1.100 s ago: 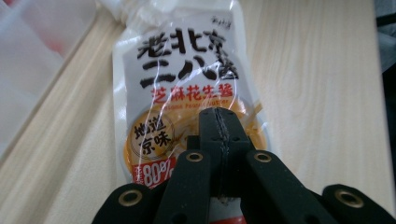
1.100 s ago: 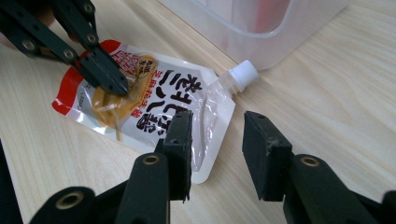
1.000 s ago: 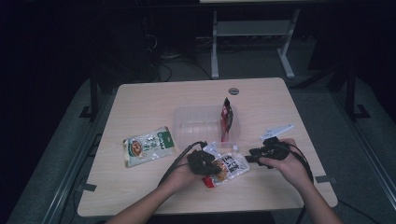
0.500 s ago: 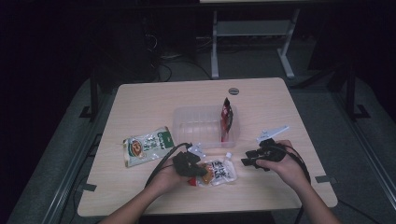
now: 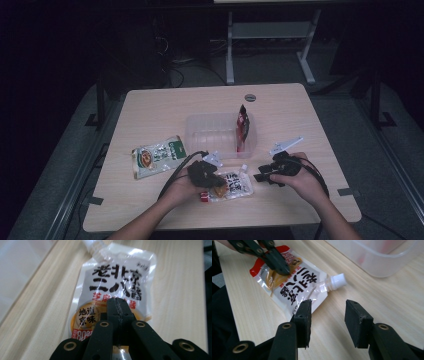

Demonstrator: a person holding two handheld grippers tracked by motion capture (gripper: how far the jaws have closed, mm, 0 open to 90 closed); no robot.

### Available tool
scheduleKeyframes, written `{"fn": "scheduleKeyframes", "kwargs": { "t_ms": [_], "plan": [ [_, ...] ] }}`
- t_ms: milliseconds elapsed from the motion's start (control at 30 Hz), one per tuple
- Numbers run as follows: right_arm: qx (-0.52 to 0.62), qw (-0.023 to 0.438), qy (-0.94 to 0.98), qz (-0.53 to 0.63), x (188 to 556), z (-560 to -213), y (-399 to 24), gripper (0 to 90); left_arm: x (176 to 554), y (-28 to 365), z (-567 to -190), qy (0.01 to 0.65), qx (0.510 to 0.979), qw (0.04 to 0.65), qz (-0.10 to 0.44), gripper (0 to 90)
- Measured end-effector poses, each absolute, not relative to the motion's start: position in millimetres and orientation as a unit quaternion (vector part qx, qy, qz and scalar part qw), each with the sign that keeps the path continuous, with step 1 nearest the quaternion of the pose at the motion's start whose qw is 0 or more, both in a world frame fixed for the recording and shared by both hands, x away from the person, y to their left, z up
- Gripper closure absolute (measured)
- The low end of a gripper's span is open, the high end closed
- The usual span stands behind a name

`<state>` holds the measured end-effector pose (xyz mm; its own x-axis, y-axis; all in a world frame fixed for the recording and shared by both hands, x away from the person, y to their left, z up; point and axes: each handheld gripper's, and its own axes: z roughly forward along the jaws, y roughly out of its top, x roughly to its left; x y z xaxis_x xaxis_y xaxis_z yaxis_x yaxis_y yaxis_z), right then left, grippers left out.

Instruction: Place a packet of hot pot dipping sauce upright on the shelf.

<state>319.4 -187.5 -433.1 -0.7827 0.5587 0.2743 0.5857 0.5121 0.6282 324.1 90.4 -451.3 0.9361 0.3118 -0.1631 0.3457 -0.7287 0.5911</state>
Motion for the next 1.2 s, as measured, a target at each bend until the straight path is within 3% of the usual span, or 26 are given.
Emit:
{"fn": "scheduleKeyframes", "kwargs": {
  "t_ms": [233, 1200],
  "plan": [
    [-0.316, 0.035, -0.878, -0.359, 316.2, -439.3, -177.9, 56.3, 320.7, 83.4, -454.3, 0.172, 0.936, 0.307, -0.004, 90.0],
    [-0.310, 0.110, -0.877, -0.352, 316.4, -463.7, -154.3, 51.9, 323.0, 85.2, -455.8, 0.183, 0.932, 0.312, -0.016, 90.0]
  ]
}}
